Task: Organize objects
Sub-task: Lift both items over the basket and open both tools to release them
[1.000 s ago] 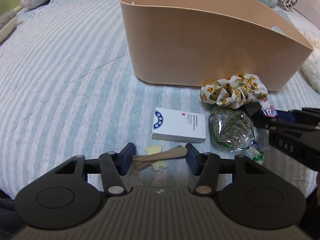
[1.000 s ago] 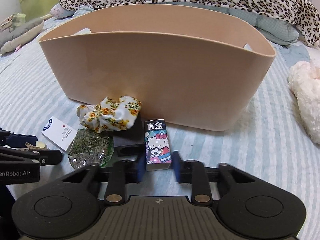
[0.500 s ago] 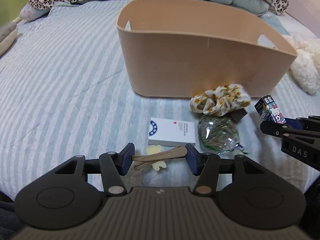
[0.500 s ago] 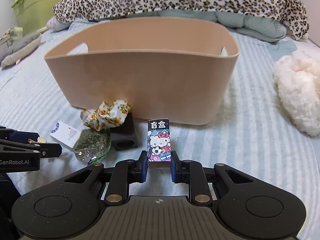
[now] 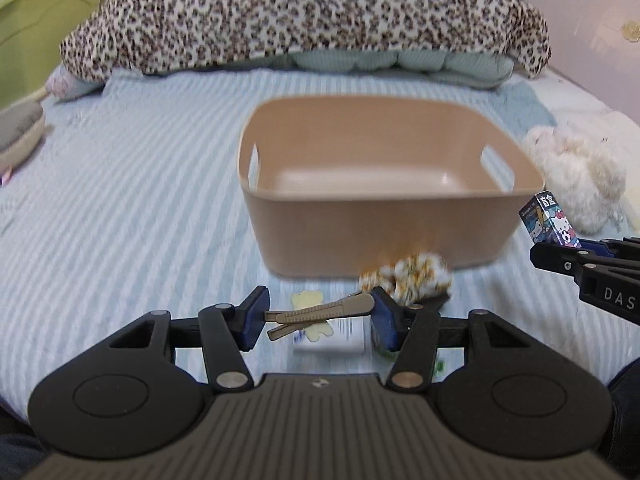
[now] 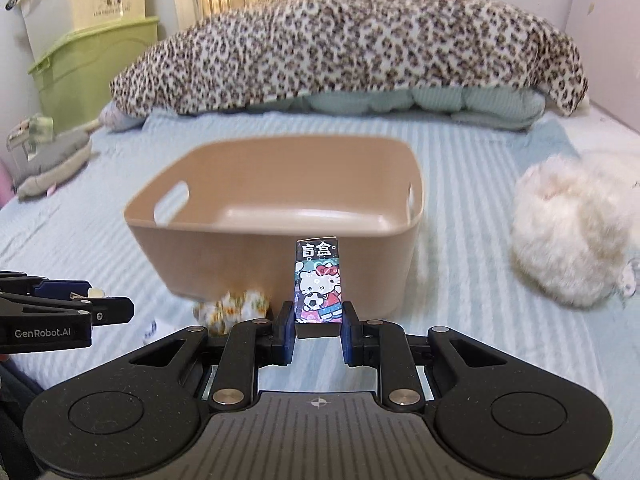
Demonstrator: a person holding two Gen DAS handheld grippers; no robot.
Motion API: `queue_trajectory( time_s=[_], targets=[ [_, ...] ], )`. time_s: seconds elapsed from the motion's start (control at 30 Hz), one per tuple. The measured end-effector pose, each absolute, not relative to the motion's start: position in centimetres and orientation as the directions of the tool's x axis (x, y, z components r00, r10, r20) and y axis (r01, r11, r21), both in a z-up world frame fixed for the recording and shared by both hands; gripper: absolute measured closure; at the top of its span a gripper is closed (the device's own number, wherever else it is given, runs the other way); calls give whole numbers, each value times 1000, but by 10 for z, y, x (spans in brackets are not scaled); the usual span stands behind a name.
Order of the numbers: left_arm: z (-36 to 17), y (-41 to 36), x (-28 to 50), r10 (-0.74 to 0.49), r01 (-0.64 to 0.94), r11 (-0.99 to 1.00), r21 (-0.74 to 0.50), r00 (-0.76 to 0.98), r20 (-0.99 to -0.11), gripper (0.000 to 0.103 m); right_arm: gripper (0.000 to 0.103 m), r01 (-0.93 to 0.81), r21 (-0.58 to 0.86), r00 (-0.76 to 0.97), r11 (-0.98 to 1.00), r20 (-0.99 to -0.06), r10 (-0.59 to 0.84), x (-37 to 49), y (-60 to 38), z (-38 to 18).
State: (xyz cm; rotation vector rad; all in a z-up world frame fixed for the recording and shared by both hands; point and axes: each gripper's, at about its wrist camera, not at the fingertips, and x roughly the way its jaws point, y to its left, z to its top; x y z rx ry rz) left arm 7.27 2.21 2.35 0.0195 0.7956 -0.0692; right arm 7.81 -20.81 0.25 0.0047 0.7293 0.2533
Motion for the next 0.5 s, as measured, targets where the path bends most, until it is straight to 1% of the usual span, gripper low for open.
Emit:
queue_trajectory(
  time_s=[0.2, 0.37, 0.5],
  targets=[
    [51, 15, 90, -48, 77, 997, 14, 747, -663, 46, 83, -219, 71, 778, 973, -589, 218, 90, -215, 29],
    [64, 5, 116, -54, 91, 995, 27, 773, -632, 46, 83, -202, 62, 803, 977, -560, 202, 111, -220, 40],
    [66, -8, 141, -44, 108, 992, 67, 788, -614, 46, 83, -195, 52, 816, 979, -546, 191, 131, -220, 44]
  ],
)
